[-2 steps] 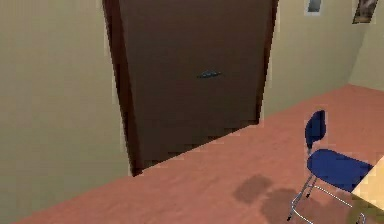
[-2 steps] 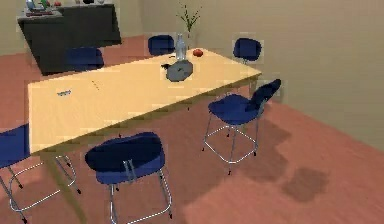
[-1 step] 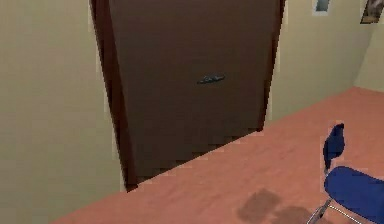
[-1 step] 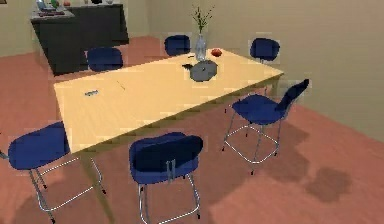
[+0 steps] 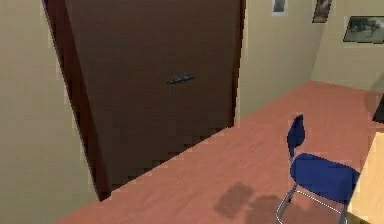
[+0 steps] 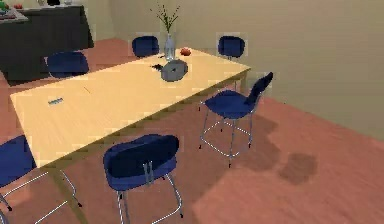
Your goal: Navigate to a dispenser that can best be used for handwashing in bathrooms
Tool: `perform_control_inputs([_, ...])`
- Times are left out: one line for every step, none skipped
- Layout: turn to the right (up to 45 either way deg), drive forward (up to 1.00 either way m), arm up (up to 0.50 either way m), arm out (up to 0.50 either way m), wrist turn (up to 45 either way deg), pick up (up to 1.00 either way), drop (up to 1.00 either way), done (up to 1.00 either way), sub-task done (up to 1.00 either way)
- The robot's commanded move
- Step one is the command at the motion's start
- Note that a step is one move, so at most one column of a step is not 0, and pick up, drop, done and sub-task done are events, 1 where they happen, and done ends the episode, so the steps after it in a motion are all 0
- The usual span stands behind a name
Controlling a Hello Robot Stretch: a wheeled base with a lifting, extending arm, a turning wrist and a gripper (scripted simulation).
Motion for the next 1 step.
perform_control_inputs([0.0, 1.0, 0.0, 0.0, 0.0, 0.0, 0.0, 0.0, 0.0])
